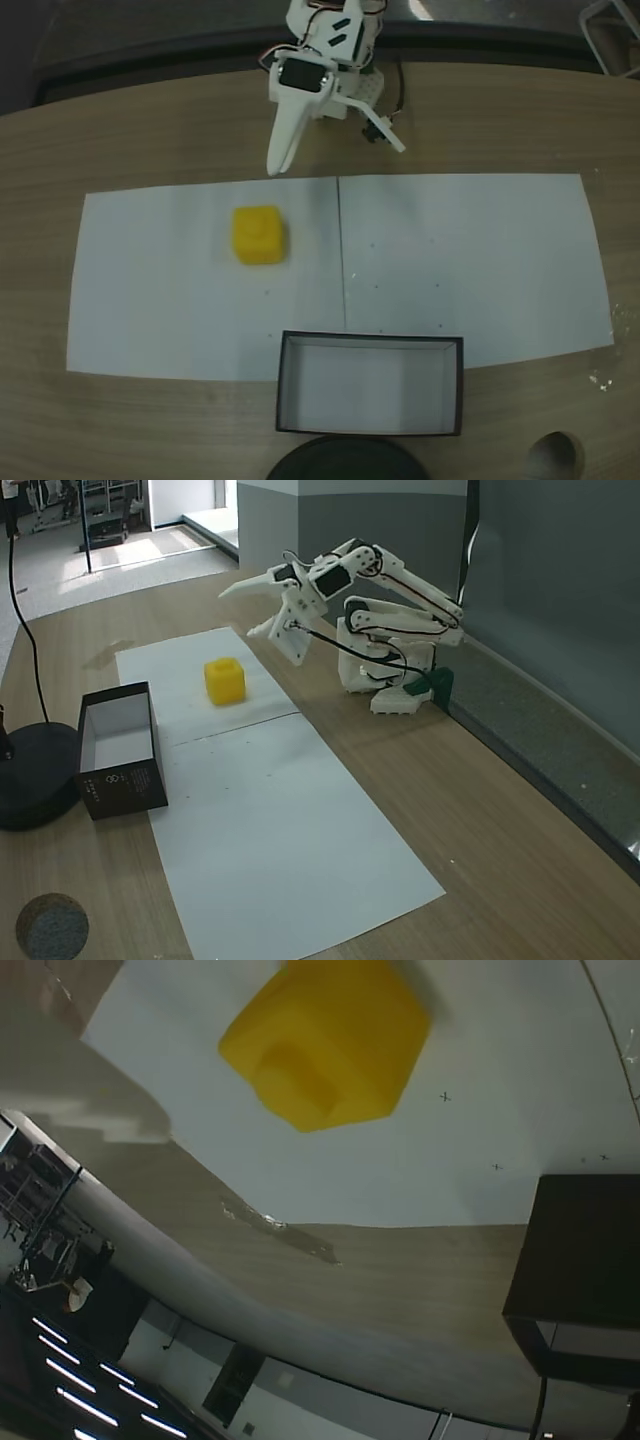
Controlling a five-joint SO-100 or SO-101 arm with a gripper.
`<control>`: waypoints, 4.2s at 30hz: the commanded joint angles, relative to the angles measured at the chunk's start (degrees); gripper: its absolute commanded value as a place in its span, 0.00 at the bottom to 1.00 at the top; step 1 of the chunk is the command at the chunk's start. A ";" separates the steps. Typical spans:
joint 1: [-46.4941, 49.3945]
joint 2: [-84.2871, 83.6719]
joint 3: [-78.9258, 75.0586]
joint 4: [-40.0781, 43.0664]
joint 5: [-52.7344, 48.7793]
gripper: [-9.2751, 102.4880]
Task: Grab a yellow square and put it in the box.
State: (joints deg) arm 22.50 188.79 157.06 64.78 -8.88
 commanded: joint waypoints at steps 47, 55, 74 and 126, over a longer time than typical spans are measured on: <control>-0.88 -92.64 -63.28 11.78 -0.97 0.18; -18.37 -76.55 -82.27 19.07 5.10 0.18; -21.45 -107.23 -93.25 -2.81 7.73 0.18; -21.18 7.38 -26.98 19.34 -0.18 0.08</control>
State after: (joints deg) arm 1.14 193.18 128.85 85.34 -8.88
